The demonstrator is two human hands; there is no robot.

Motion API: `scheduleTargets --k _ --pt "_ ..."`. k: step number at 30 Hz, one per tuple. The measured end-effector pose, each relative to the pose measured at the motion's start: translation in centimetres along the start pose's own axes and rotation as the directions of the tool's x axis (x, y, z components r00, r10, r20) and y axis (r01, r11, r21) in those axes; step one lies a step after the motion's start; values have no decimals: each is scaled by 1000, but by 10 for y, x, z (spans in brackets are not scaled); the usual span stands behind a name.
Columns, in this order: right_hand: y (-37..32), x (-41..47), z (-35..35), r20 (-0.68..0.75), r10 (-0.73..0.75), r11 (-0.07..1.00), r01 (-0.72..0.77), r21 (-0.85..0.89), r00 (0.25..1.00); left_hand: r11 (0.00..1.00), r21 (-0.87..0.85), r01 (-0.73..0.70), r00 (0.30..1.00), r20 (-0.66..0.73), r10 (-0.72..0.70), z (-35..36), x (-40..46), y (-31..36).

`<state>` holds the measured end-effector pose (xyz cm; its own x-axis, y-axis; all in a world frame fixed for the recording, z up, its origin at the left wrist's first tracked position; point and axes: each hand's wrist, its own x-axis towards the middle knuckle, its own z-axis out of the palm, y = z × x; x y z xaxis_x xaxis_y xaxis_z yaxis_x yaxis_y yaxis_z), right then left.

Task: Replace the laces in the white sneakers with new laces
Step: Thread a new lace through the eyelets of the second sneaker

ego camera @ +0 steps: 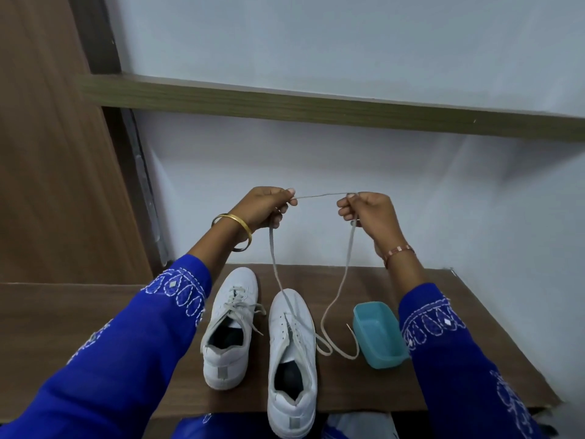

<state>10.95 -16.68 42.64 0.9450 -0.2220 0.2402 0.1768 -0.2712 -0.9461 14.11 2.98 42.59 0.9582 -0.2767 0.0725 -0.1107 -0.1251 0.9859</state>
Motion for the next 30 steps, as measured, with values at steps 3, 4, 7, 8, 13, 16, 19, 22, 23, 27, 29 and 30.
scheduleTargets --k 3,4,7,8,13,16,19,22,23,27,29,30 --pt "-2 4 -4 22 -12 998 13 -62 1000 969 -247 -8 1000 7 10 4 4 16" --pt "-2 4 -4 17 -30 994 31 -101 999 955 -295 -36 999 -1 38 5 6 25" --pt "-1 5 -6 2 -54 986 53 -159 999 942 -305 -141 990 -36 136 4 14 50" --pt "-1 5 -8 6 -49 987 50 -151 999 940 -298 -166 986 -48 159 3 16 58" --pt "-10 4 -15 107 -24 999 28 -30 994 948 -271 -168 986 -57 158 -1 23 66" --pt "-29 9 -16 152 -49 998 53 -20 987 974 -206 -96 995 -1 98 2 25 58" --pt "-45 18 -12 160 -52 998 56 -21 986 996 -73 -45 997 62 49 6 22 53" --pt "-58 24 -7 146 -81 996 84 -16 986 1000 3 11 994 112 -11 11 19 48" --pt "-62 25 -5 145 -94 995 97 -16 985 1000 -2 17 992 126 -16 14 18 46" --pt "-74 30 0 138 -140 990 140 4 980 1000 -13 -23 988 149 25 32 18 41" --pt "-77 32 5 138 -143 990 142 14 980 998 8 -69 988 137 67 44 17 37" --pt "-78 32 7 140 -139 990 138 18 980 996 7 -90 989 120 88 48 17 33"
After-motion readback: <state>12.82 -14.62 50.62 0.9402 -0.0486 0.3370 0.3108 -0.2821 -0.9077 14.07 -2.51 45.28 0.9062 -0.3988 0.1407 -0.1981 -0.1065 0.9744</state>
